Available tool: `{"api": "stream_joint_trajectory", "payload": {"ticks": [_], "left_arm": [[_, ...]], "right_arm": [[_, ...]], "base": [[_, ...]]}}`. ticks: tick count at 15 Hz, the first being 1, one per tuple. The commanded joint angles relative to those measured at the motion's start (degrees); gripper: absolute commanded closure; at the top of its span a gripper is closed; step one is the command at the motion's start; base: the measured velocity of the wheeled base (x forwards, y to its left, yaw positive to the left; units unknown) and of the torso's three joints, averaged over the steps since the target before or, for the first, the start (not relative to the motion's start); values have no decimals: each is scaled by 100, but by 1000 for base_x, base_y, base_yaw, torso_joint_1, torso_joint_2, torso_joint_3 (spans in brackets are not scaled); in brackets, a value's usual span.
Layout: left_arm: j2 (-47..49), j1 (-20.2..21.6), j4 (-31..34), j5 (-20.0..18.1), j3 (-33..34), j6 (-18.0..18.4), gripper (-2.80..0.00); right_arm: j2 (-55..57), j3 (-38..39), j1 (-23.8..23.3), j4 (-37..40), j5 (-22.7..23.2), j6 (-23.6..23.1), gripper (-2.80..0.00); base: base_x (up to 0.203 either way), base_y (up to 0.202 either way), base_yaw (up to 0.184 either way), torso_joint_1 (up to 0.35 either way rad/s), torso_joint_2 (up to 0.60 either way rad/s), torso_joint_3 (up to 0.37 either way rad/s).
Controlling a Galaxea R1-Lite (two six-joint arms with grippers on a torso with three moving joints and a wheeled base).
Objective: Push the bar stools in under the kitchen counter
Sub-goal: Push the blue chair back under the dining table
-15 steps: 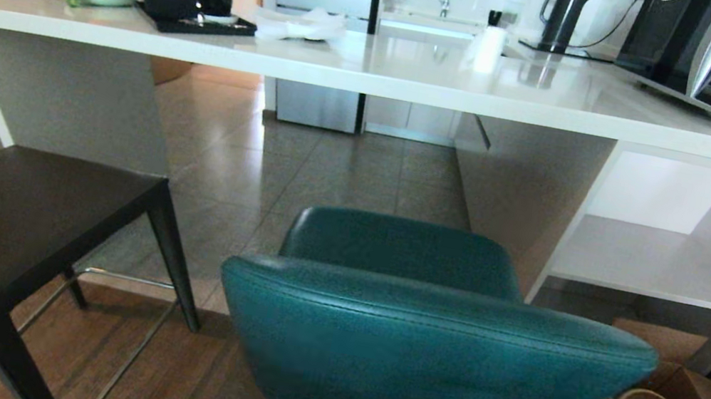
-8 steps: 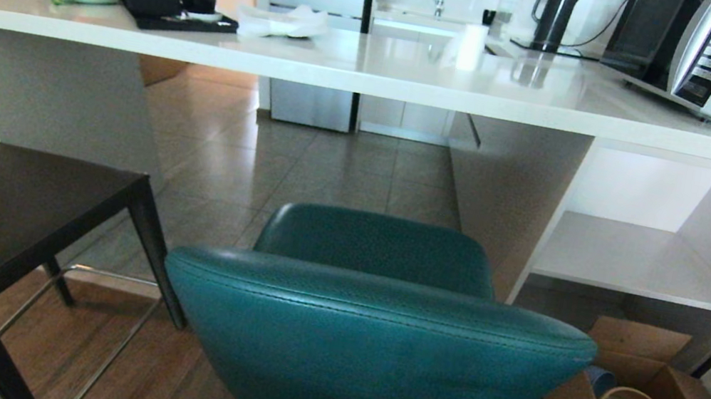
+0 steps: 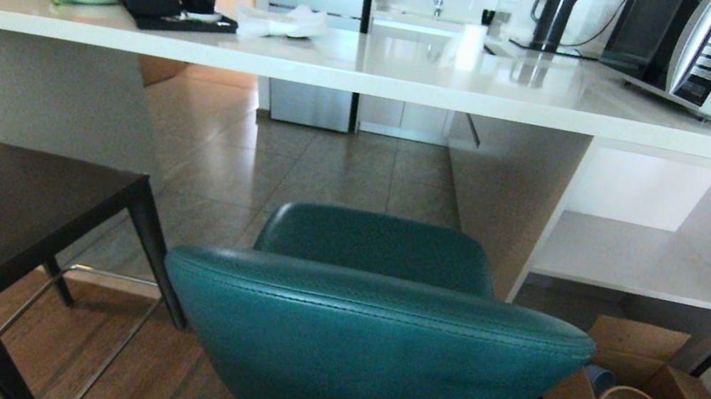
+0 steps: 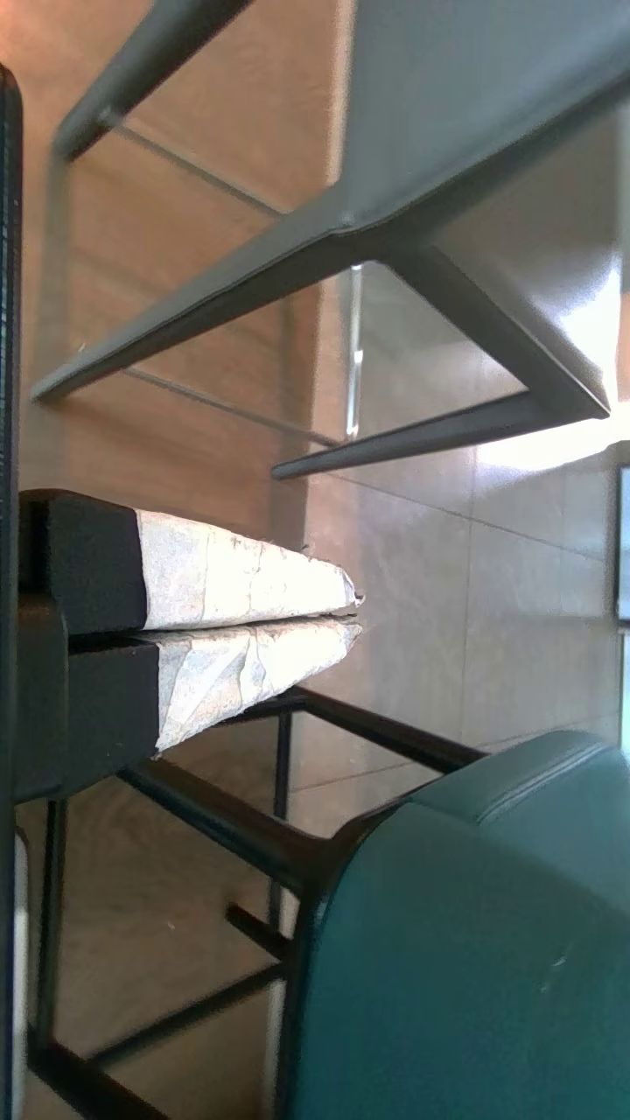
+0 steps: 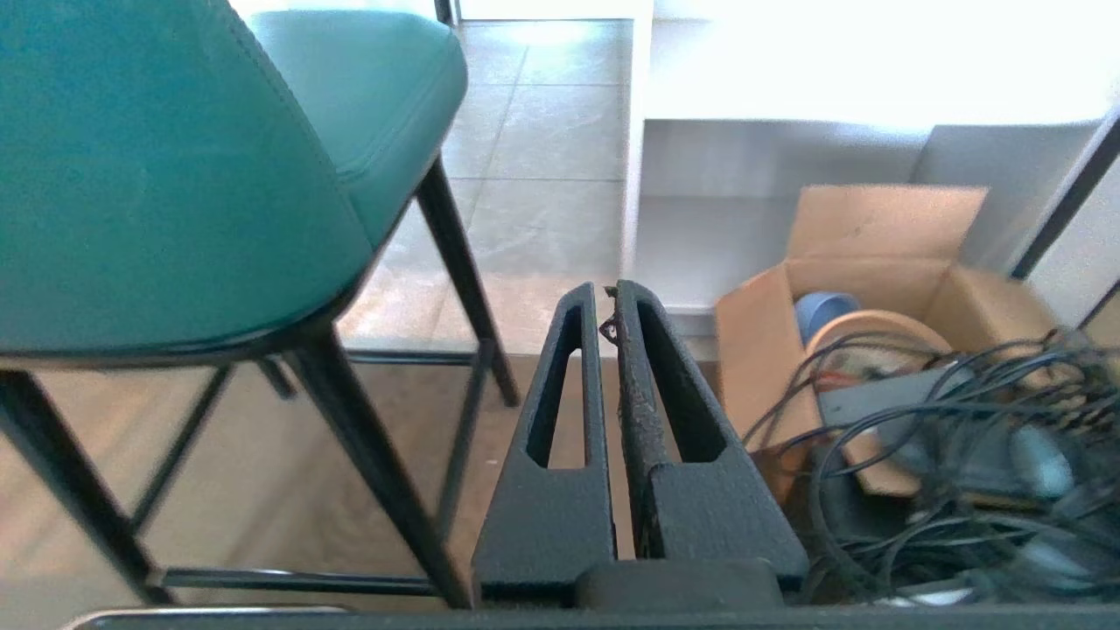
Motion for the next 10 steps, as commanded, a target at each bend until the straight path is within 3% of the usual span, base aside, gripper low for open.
{"api": "stream_joint_trajectory", "payload": {"ticks": [1, 3, 6, 10], "left_arm": [[-8, 2, -4, -122, -170, 35, 0], [219, 22, 145, -539, -898, 49, 0], [1659, 57, 86, -810, -1591, -224, 0], [3699, 89, -1378, -924, -1640, -450, 0]], "right_arm": [[0, -25, 2, -10, 43, -244, 0], [220, -445, -2, 62, 479, -72, 0], [1622, -1141, 8, -147, 950, 462, 0], [3398, -1499, 37, -1071, 1164, 700, 0]], "base": [[0, 0, 0, 0, 0, 0], [0, 0, 0, 0, 0, 0], [0, 0, 0, 0, 0, 0], [0, 0, 0, 0, 0, 0]]}}
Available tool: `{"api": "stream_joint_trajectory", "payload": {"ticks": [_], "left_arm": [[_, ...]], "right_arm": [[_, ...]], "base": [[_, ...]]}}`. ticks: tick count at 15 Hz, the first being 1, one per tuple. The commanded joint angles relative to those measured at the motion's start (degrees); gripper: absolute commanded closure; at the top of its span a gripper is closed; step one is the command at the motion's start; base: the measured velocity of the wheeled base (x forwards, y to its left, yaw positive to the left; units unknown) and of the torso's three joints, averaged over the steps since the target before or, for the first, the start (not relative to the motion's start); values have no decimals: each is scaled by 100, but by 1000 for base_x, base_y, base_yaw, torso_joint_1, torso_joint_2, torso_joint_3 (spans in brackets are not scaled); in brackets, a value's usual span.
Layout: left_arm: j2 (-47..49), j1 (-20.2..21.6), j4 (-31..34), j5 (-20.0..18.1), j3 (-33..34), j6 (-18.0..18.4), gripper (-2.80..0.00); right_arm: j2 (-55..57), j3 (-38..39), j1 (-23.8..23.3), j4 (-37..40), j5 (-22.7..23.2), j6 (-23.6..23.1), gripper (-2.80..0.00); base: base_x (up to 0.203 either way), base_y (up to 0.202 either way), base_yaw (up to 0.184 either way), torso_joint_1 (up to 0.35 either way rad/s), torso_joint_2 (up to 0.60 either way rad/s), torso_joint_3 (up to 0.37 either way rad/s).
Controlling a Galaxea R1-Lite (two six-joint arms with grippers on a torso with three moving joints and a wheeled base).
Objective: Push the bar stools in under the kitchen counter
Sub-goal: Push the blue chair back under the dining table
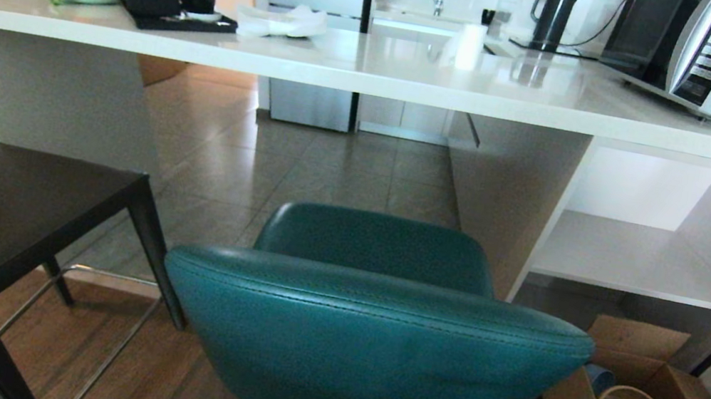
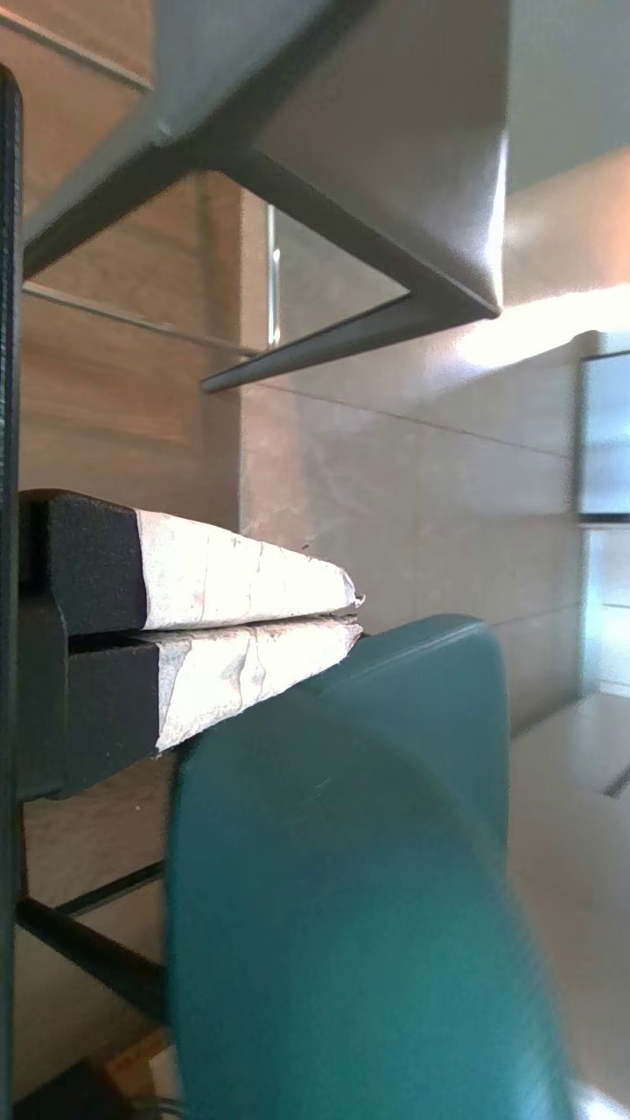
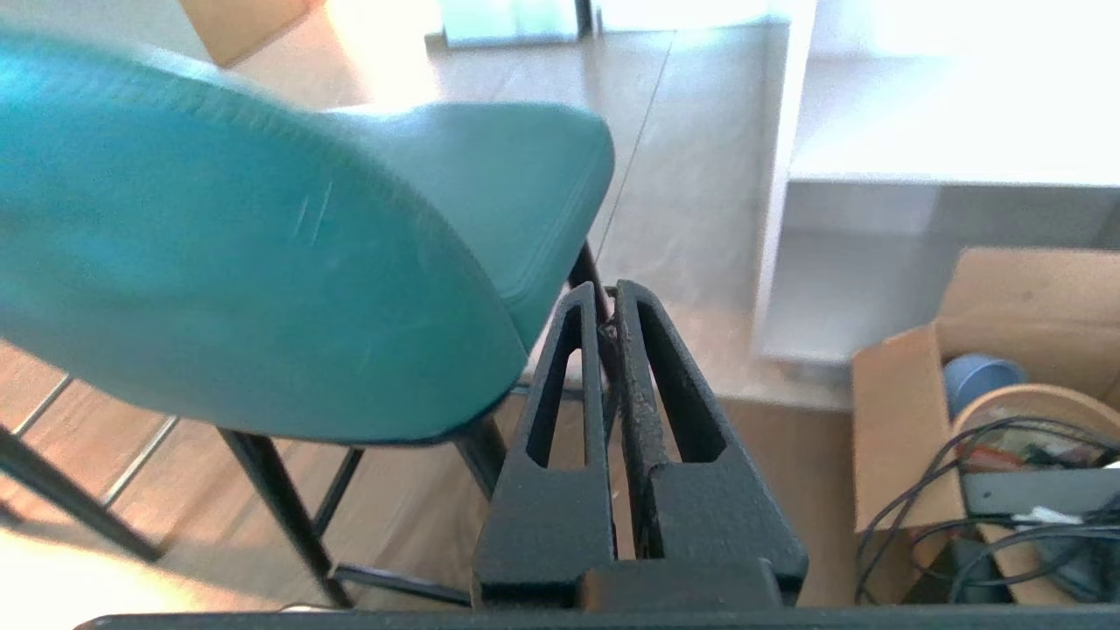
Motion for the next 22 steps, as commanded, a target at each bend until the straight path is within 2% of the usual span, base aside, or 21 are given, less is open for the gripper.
{"api": "stream_joint_trajectory", "payload": {"ticks": [1, 4, 7, 10, 12, 15, 17, 22], "left_arm": [[1346, -16, -651, -16, 129, -18, 0], [2739, -240, -2150, -12, 728, -56, 0], [4155, -341, -4191, 54, 1322, -93, 0], [5431, -448, -6001, 261, 1589, -173, 0], [6064, -891, -6917, 611, 1644, -201, 0], [6704, -2151, -7454, 1513, 1614, -289, 0], [6854, -2759, -7547, 1976, 1540, -375, 0], [7012, -2860, -7568, 2149, 1251, -396, 0]], "right_arm": [[1127, -68, 56, -181, 55, 18, 0], [2376, 43, 375, -938, 221, 41, 0], [4038, 311, 564, -2930, 220, 39, 0], [5319, 662, 984, -4786, -98, 62, 0], [5755, 731, 1126, -5501, -308, 89, 0], [6048, 749, 1248, -6048, -412, 99, 0], [6062, 715, 1248, -6058, -404, 99, 0], [6316, 536, 1349, -6091, -412, 90, 0]], "base": [[0, 0, 0, 0, 0, 0], [0, 0, 0, 0, 0, 0], [0, 0, 0, 0, 0, 0], [0, 0, 0, 0, 0, 0], [0, 0, 0, 0, 0, 0], [0, 0, 0, 0, 0, 0], [0, 0, 0, 0, 0, 0], [0, 0, 0, 0, 0, 0]]}}
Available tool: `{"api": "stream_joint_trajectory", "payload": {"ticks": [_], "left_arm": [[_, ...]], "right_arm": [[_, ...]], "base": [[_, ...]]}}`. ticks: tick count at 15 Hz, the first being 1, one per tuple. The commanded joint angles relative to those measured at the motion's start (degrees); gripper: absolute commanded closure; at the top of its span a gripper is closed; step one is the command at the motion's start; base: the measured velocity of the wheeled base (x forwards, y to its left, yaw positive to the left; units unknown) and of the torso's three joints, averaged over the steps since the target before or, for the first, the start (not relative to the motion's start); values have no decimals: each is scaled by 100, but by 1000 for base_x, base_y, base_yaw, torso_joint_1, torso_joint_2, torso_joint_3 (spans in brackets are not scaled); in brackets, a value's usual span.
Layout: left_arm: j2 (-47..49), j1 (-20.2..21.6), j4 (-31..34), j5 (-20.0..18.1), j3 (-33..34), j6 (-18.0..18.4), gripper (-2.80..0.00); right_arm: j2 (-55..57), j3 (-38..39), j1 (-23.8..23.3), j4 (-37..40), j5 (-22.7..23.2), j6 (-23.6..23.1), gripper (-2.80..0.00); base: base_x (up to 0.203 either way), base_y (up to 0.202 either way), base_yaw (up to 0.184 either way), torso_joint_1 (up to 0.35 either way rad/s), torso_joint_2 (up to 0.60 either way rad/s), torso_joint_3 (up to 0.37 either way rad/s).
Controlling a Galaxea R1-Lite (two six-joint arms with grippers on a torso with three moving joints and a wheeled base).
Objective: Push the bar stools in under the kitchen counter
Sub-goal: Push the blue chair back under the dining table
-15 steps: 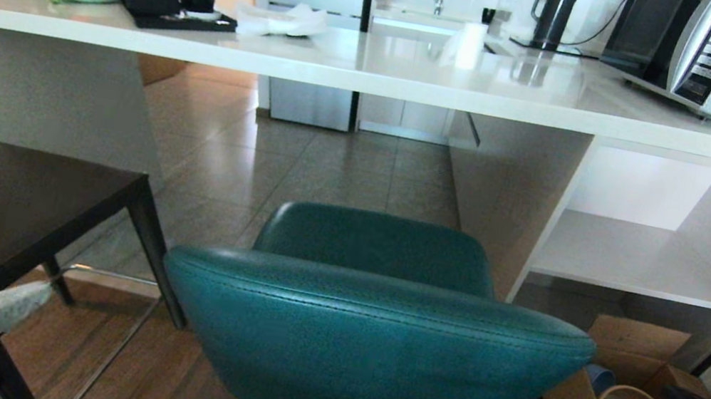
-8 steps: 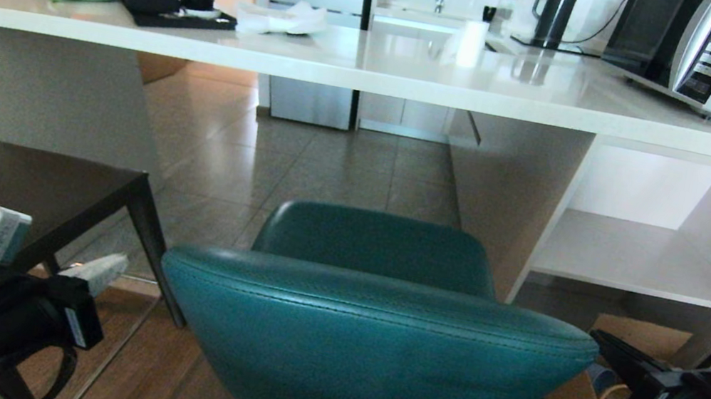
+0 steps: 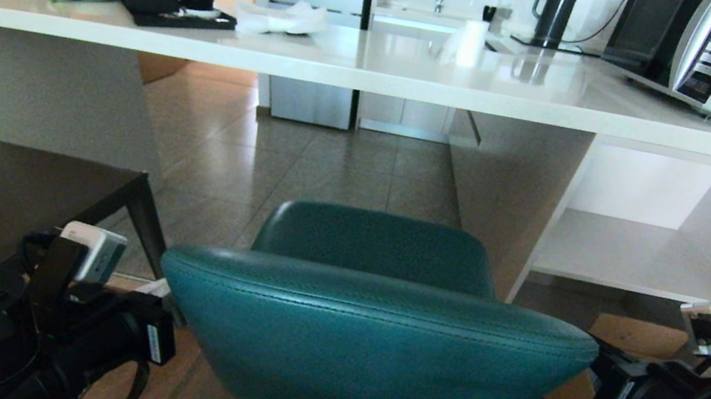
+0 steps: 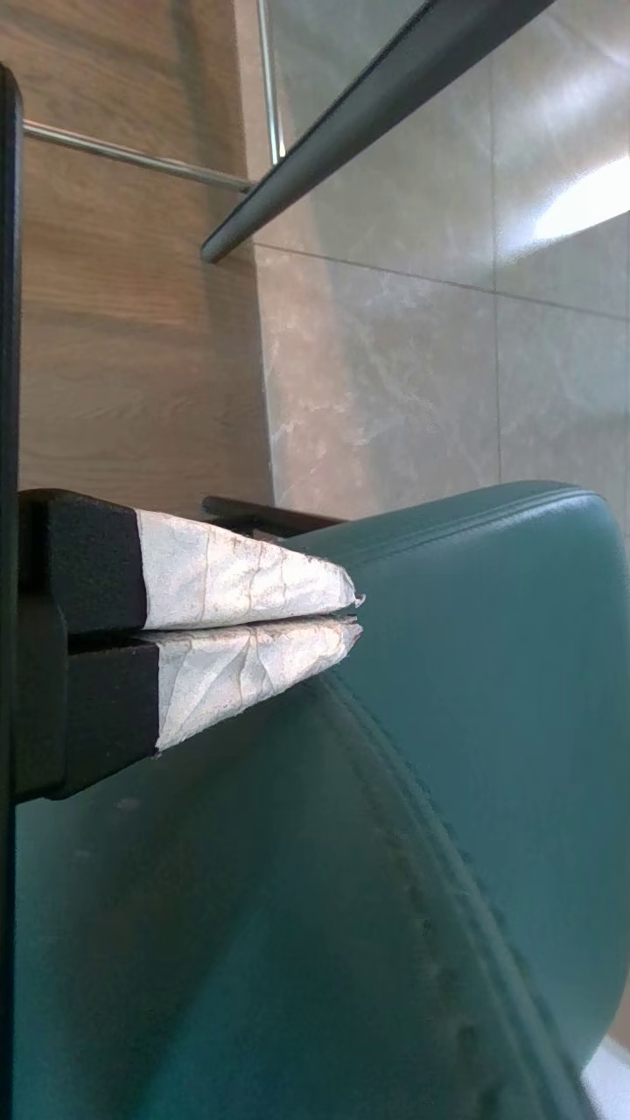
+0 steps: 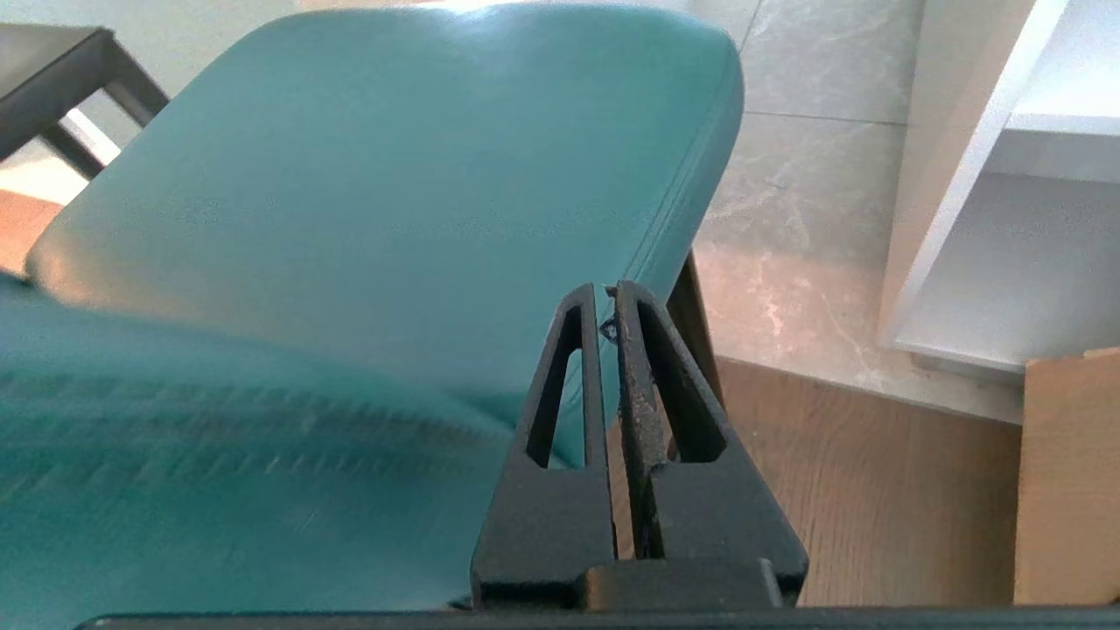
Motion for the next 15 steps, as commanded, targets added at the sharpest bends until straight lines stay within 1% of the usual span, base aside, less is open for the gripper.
{"api": "stream_joint_trajectory", "payload": {"ticks": [1, 2, 4, 6, 7, 10, 12, 15], "left_arm": [[104, -54, -49, 59, -59, -6, 0], [136, -143, -49, 72, -61, -8, 0], [186, -330, -49, 83, -132, -6, 0], [307, -478, -49, 83, -199, -7, 0], [382, -547, -49, 83, -225, -13, 0], [510, -686, -49, 83, -316, -15, 0], [606, -691, -49, 83, -337, -58, 0], [761, -623, -49, 91, -625, -78, 0]], "right_arm": [[120, -74, 103, -41, -10, 6, 0], [158, -112, 228, -41, -65, 12, 0], [275, -140, 626, -51, -234, 21, 0], [373, -147, 1079, -109, -266, 31, 0], [454, -190, 1216, -244, -284, 87, 0], [487, -151, 1231, -305, -289, 120, 0], [488, -148, 1240, -375, -289, 112, 0], [540, -166, 1249, -446, -280, 102, 0]], "base": [[0, 0, 0, 0, 0, 0], [0, 0, 0, 0, 0, 0], [0, 0, 0, 0, 0, 0], [0, 0, 0, 0, 0, 0], [0, 0, 0, 0, 0, 0], [0, 0, 0, 0, 0, 0], [0, 0, 0, 0, 0, 0], [0, 0, 0, 0, 0, 0]]}}
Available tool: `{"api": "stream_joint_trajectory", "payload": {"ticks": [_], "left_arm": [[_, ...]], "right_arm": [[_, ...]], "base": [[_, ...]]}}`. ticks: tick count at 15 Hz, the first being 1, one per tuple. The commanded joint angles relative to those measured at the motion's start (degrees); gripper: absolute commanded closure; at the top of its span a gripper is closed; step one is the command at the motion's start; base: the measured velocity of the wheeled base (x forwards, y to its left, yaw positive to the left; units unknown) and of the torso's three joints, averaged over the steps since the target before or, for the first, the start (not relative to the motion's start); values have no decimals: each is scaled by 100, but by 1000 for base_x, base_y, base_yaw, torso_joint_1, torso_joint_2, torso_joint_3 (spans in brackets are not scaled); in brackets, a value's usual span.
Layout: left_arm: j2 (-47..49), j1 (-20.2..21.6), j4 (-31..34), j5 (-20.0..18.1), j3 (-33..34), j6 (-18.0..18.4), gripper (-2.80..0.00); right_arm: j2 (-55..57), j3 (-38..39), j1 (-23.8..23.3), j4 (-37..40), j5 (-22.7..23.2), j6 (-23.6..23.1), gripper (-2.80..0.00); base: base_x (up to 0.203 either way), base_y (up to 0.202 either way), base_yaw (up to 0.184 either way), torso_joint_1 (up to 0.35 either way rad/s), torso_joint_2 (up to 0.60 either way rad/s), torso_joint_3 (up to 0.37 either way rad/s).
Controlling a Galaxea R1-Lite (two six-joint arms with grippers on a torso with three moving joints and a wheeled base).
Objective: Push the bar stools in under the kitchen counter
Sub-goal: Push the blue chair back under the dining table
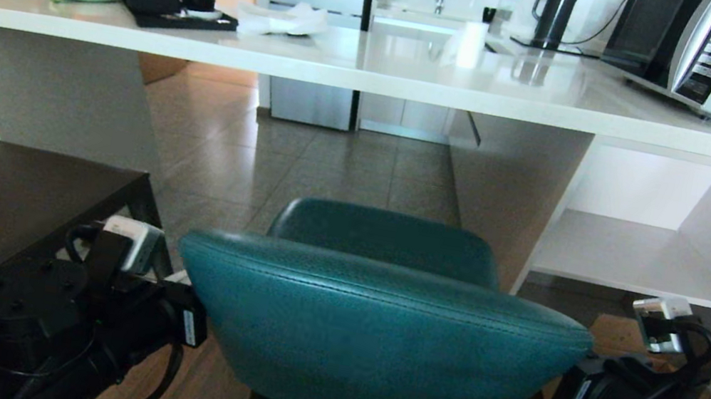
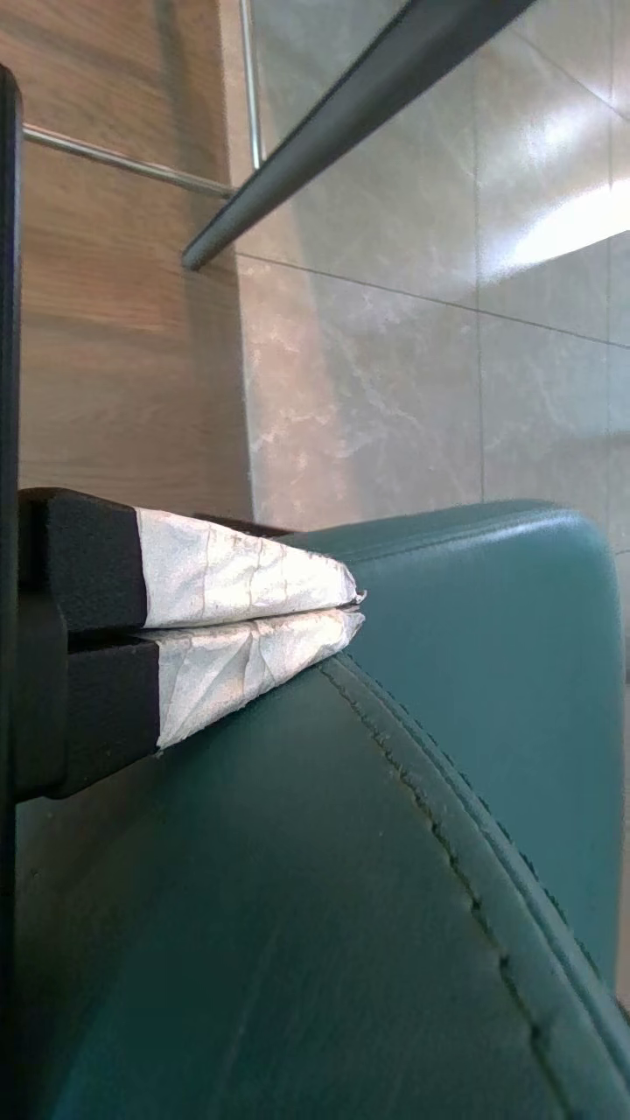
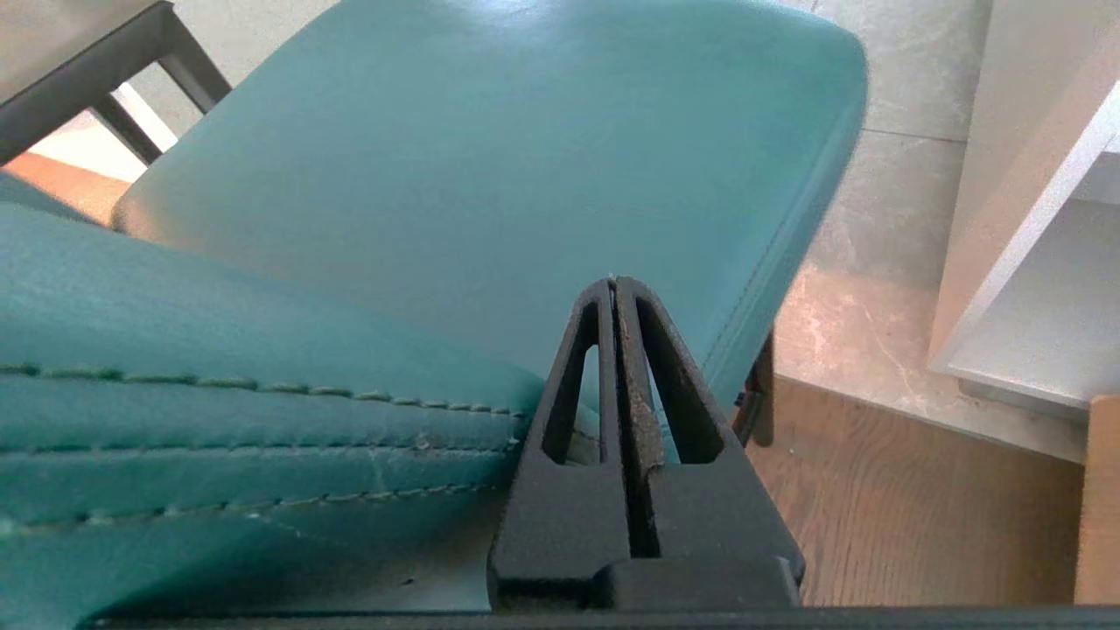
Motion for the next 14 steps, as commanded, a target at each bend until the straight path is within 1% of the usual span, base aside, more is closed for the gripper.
{"api": "stream_joint_trajectory", "payload": {"ticks": [1, 2, 4, 7, 9, 11, 14], "left_arm": [[145, 21, -45, -32, -110, 1, 0], [218, 29, -45, -10, -118, -1, 0], [367, 102, -45, 179, -215, -7, 0], [424, 223, -45, 203, -226, -15, 0], [605, 421, -45, 176, -327, -9, 0], [852, 614, -45, 145, -599, -1, 0], [1195, 688, -45, 125, -876, 9, 0]], "right_arm": [[24, -48, 11, -48, 52, 4, 0], [55, -77, 11, -49, 56, 4, 0], [183, -110, 11, -168, 53, -5, 0], [346, -260, 3, -316, 56, -14, 0], [521, -534, 6, -328, 61, -26, 0], [763, -876, 11, -329, 64, -34, 0], [1173, -1414, -1, -336, 61, -104, 0]], "base": [[0, 0, 0, 0, 0, 0], [0, 0, 0, 0, 0, 0], [0, 0, 0, 0, 0, 0], [0, 0, 0, 0, 0, 0], [0, 0, 0, 0, 0, 0], [0, 0, 0, 0, 0, 0], [0, 0, 0, 0, 0, 0]]}}
